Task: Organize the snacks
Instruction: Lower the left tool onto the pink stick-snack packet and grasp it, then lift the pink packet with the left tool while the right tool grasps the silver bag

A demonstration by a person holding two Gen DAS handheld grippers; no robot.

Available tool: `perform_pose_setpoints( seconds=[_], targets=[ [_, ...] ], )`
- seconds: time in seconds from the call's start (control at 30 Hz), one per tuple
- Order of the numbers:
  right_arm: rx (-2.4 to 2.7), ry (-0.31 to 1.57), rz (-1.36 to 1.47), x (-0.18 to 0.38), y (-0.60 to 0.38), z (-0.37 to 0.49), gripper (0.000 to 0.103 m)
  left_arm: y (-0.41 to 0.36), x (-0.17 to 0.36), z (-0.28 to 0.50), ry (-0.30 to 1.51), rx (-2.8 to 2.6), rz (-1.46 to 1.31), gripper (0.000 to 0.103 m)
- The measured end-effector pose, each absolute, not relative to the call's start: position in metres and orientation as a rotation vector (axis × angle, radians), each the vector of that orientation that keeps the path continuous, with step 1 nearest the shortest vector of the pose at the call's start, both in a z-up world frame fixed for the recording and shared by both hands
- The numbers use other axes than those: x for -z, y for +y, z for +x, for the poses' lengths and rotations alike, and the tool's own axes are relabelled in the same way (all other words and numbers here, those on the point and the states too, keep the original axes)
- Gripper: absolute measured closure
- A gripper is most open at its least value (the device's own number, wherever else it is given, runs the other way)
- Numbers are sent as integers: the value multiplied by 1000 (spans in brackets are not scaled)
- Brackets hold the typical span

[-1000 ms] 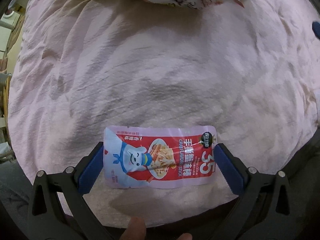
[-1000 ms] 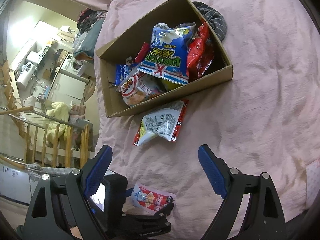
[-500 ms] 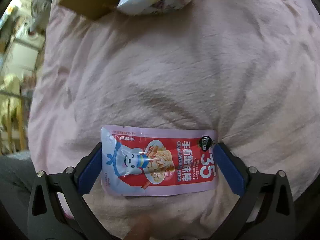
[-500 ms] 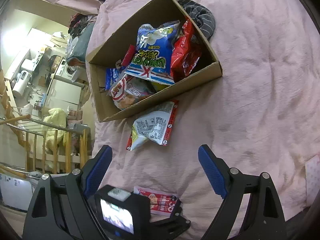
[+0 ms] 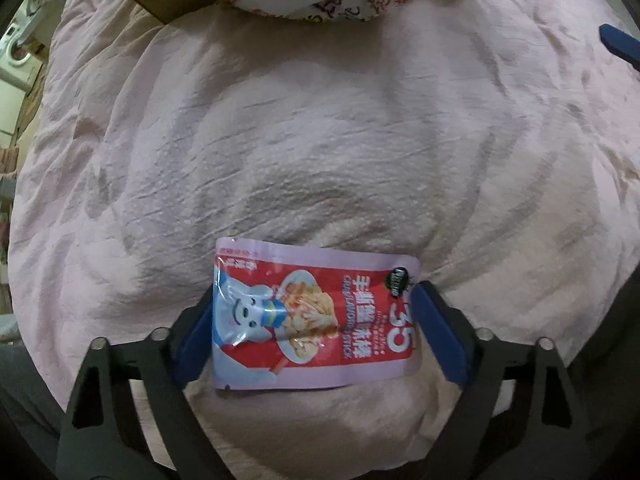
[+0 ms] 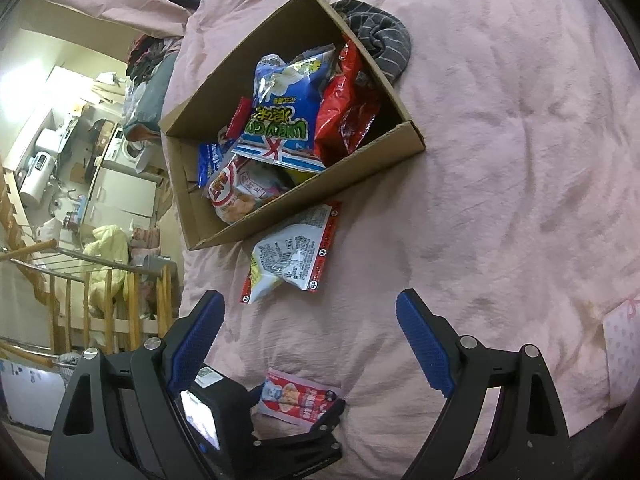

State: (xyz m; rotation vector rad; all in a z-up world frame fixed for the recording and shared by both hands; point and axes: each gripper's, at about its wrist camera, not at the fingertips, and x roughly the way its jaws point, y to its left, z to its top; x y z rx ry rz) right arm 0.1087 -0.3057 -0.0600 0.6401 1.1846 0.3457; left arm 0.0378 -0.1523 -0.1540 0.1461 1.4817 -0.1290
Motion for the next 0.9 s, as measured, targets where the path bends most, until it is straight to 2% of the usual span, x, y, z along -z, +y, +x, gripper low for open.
perform_pose_setpoints(
  seconds=[0.13,0.3,0.37,0.43,0.53,0.73,0.9],
  targets=[
    [-340,1187,646,61,-307,109,13,-148,136,37,1479,165,123,37],
    [-340,1187,647,61,-308,109,13,-137,135,47,1506,204,59,45],
    [-338,1186,650,61,-309,108,13,-133,134,49,1503,212,47,52],
    [-338,1187,649,61,-309,109,13,-128,124,55,1491,220,17,69],
    [-333,1186,657,62,-311,108,13,-111,113,79,1498,221,-51,81],
    [-336,1178,670,60,-313,107,13,-106,104,101,1487,300,-85,93],
    [-337,1179,677,61,-313,108,13,-110,94,94,1455,340,-82,97]
  ],
)
